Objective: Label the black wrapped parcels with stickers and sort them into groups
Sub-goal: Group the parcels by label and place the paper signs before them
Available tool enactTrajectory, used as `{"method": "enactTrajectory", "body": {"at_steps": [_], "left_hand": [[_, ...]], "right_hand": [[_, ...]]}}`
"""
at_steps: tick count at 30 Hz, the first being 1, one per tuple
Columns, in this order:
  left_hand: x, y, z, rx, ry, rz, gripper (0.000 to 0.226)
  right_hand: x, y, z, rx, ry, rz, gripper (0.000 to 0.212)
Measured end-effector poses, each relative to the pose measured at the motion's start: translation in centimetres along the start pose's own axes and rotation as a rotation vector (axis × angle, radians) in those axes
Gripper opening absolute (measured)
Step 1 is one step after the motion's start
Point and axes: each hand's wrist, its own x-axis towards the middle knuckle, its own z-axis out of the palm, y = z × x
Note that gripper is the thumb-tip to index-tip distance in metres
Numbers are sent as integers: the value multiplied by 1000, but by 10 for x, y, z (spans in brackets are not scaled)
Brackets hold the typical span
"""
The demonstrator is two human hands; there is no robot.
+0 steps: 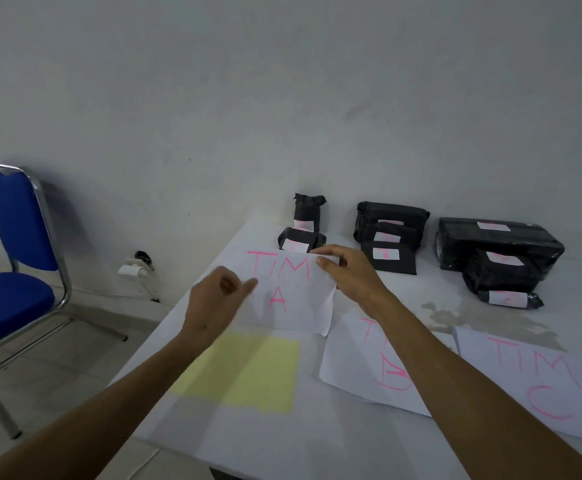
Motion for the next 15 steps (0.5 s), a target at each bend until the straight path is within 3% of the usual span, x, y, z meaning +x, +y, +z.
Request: {"method": "enactTrajectory", "body": {"at_steps": [3, 6, 10, 15], "left_hand": [[24, 2, 3, 25, 125, -150, 54], [45, 2, 7, -63, 16, -307, 77], [69, -9, 8, -184, -81, -382, 85], [87, -5, 5, -231, -84, -367, 74]], "right_hand": [[-2, 4, 3, 2, 6, 12, 21], [-3, 3, 7, 35, 8, 33, 26], [-1, 0, 12, 33, 22, 53, 29], [6, -7, 15, -23, 36, 97, 33]]}}
